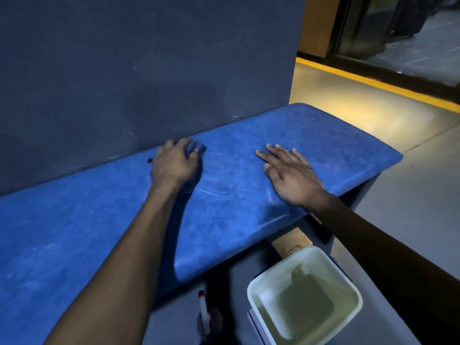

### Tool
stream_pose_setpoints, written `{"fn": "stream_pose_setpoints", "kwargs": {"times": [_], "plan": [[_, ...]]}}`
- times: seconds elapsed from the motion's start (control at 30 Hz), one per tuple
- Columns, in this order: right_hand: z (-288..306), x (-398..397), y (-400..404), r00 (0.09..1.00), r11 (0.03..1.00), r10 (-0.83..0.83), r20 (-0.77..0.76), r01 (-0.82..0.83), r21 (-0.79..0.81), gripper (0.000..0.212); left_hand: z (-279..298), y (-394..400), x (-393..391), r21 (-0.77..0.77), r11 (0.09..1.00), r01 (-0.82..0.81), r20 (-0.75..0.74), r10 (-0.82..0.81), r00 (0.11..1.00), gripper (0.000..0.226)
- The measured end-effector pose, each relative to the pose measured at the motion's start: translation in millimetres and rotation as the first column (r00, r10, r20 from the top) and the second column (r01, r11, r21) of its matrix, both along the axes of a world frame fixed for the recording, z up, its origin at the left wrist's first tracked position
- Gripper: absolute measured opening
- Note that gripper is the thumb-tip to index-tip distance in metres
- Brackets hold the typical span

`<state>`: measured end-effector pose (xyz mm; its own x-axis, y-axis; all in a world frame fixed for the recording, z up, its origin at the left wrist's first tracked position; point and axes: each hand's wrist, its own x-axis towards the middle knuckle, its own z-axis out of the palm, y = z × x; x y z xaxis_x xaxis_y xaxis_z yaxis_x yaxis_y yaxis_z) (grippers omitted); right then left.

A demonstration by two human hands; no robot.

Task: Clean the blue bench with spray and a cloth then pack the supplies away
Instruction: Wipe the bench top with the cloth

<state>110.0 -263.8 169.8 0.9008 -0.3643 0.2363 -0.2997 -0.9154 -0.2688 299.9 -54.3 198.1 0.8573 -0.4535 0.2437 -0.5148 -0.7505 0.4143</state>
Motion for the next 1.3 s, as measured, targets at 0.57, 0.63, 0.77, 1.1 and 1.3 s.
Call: {"fn": "stream_pose_setpoints", "kwargs": {"times": [0.57, 0.63, 0.77, 1.1, 1.3], "plan": [[-1.6, -1.0, -0.4, 1.000, 0.999, 0.012, -0.010, -0.013, -0.050, 0.051, -4.1, 45.7, 12.8, 0.043, 0.993, 0.114, 0.036, -0.116, 0.993, 0.044], [-1.4, -0.7, -0.8, 1.000, 0.999, 0.013, -0.013, -0.014, -0.048, 0.050, -0.6, 14.2, -2.7, 0.034, 0.987, 0.159, 0.013, -0.159, 0.987, 0.044], [0.7, -1.4, -0.9, 1.000, 0.999, 0.017, -0.017, -0.018, -0.035, 0.050, -3.0, 7.2, -75.6, 0.030, 0.899, 0.437, 0.032, -0.438, 0.899, 0.047], [2.9, -2.2, -1.6, 0.999, 1.000, 0.015, -0.038, -0.016, -0.025, 0.049, -2.2, 110.0, -20.0, 0.078, 0.987, 0.142, 0.050, -0.146, 0.988, 0.056], [19.2, -3.5, 7.2, 0.980, 0.999, 0.019, -0.197, -0.025, -0.029, 0.051, 7.8, 116.9, -42.6, 0.143, 0.967, 0.211, -0.055, -0.205, 0.977, 0.058]]}}
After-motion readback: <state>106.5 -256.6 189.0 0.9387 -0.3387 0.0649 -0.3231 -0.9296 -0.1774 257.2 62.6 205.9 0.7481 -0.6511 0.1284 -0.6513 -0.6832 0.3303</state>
